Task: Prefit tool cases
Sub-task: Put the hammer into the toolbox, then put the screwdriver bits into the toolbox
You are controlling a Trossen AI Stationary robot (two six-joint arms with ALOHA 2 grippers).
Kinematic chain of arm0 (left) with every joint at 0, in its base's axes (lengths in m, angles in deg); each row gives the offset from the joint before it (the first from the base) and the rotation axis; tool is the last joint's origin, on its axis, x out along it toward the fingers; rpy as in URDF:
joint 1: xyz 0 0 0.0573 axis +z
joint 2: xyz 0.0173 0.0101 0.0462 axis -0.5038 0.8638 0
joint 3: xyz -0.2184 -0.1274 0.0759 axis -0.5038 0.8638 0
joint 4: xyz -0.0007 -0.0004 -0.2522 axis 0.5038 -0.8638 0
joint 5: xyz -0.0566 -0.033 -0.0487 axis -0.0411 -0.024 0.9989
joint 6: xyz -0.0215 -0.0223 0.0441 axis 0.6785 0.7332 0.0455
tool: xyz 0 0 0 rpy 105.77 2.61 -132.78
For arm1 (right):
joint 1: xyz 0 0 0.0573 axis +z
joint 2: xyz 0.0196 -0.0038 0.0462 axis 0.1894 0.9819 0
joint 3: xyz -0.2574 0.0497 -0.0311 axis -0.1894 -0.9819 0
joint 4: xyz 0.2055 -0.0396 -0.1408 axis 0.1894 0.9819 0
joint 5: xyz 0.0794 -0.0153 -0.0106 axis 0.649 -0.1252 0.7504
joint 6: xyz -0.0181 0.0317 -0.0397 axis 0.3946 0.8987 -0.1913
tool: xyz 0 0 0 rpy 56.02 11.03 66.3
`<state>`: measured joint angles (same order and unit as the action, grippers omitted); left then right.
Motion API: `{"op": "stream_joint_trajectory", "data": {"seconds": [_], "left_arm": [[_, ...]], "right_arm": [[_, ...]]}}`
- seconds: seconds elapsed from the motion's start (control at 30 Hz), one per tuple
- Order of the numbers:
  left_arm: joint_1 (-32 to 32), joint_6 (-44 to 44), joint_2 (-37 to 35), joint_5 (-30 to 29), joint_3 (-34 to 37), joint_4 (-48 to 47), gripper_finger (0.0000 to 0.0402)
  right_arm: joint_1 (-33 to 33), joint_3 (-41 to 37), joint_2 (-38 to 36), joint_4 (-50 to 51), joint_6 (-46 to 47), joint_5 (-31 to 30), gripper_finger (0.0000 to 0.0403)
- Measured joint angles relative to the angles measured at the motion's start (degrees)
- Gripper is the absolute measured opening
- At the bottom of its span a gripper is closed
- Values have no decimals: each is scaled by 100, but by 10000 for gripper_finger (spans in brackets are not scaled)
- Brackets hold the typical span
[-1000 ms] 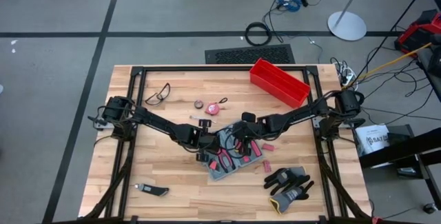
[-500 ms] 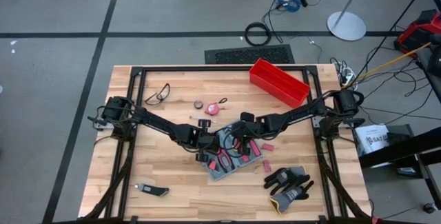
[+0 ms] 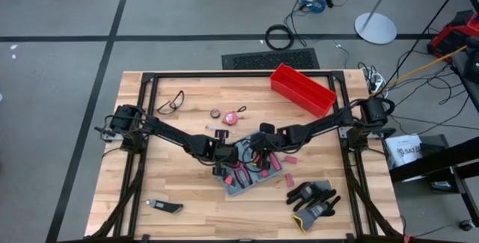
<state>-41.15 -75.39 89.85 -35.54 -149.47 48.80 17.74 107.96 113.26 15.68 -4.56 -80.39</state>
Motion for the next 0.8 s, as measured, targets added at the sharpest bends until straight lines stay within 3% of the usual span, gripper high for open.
{"op": "stream_joint_trajectory", "data": {"seconds": [0.27,0.7,0.8], "left_arm": [[-6,-9,-32,-82,0,-69,0],[4,-9,-900,-444,-216,-78,0],[7,-1,-1081,-811,-268,-103,0]], "right_arm": [[42,0,79,-254,64,-19,0],[-60,-79,-1621,-228,9,-372,0],[-54,-69,-1884,-328,-93,-427,0]]}}
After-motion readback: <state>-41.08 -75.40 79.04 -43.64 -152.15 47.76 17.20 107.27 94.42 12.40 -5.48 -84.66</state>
